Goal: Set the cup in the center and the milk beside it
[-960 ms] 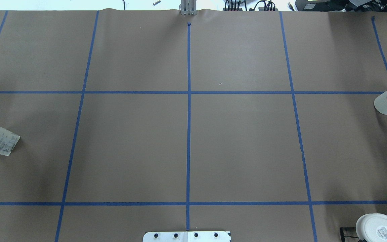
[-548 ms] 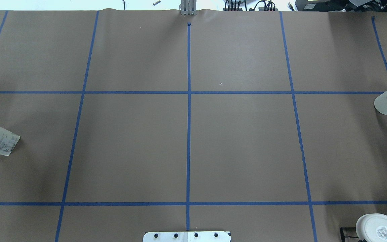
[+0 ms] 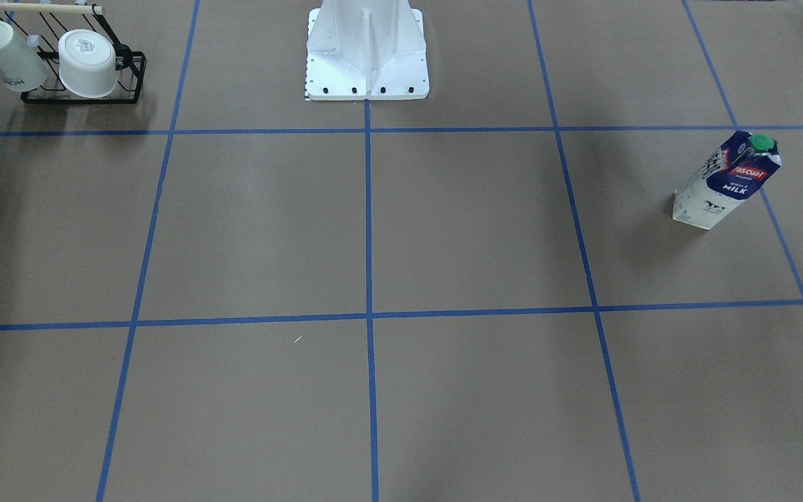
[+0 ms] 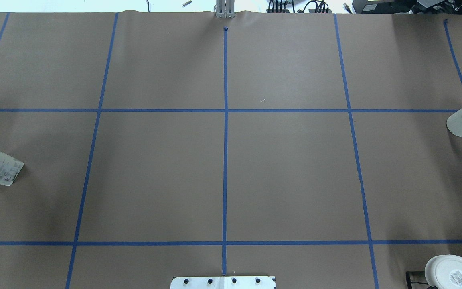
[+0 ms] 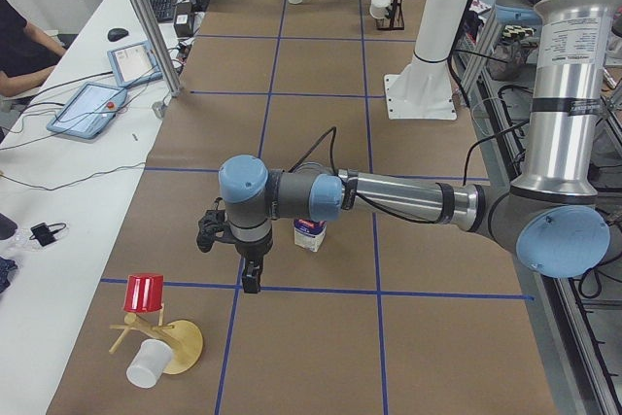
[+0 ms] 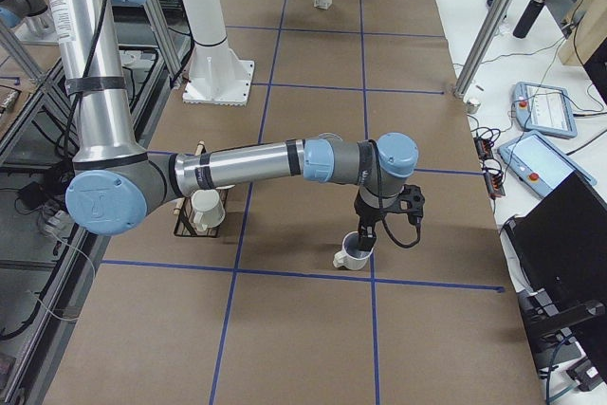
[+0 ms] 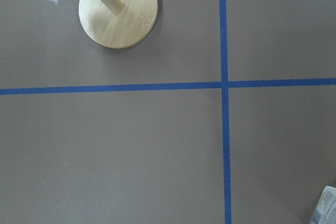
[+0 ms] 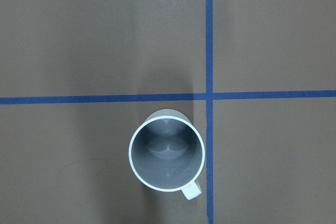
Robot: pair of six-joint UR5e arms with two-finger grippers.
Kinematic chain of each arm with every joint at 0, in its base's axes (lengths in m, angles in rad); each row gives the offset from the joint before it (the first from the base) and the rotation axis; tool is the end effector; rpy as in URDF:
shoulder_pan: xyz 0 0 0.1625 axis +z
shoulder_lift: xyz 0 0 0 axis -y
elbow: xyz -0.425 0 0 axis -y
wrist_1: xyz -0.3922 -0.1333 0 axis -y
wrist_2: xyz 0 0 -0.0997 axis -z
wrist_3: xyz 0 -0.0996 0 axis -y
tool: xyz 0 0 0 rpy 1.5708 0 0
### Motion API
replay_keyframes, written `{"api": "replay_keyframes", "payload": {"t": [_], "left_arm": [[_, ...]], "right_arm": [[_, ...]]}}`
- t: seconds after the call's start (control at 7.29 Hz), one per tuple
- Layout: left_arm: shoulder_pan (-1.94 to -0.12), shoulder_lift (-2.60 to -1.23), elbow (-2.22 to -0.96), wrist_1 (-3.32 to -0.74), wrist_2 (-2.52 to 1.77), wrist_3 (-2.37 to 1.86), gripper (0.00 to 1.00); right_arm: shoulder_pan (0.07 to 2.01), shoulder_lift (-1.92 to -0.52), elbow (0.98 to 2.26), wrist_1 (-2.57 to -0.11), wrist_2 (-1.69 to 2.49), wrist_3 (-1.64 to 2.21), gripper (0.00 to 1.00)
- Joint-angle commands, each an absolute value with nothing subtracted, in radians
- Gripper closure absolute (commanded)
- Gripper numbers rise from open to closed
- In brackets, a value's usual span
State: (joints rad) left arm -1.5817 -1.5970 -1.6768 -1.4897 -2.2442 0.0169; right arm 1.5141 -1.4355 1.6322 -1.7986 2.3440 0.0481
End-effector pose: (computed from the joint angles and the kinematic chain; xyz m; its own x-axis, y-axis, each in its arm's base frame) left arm -0.0767 -0.5027 0.6083 0.7821 0.0402 -0.6219 -0.0023 0.9981 0.0616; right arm 0.0331 -0.5421 0.5813 0.7177 0.0291 0.6958 0.0222 0.9977 -0.0646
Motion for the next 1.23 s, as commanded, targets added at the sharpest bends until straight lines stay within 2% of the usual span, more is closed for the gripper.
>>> {"api": "replay_keyframes", "payload": {"t": [0.0,0.27,0.41,0.55,1.1], "left_arm": [[-1.577,-1.598,-1.684,-1.489,-2.238,0.017,0.01],[-1.577,-1.597,-1.659,-1.489,-2.243,0.008,0.01],[-1.577,-1.595,-1.651,-1.489,-2.243,0.011,0.01],[-1.577,-1.580,-1.652,-1.491,-2.244,0.012,0.01],[-1.578,-1.566,-1.651,-1.545,-2.244,0.009,0.01]], "right_arm": [[1.514,-1.434,1.609,-1.733,2.338,0.049,0.00],[1.509,-1.425,1.463,-1.561,2.338,0.055,0.00],[1.506,-1.425,1.418,-1.408,2.341,0.051,0.00],[1.505,-1.427,1.372,-1.364,2.342,0.049,0.00],[1.447,-1.424,1.365,-1.321,2.371,0.048,0.00]]}}
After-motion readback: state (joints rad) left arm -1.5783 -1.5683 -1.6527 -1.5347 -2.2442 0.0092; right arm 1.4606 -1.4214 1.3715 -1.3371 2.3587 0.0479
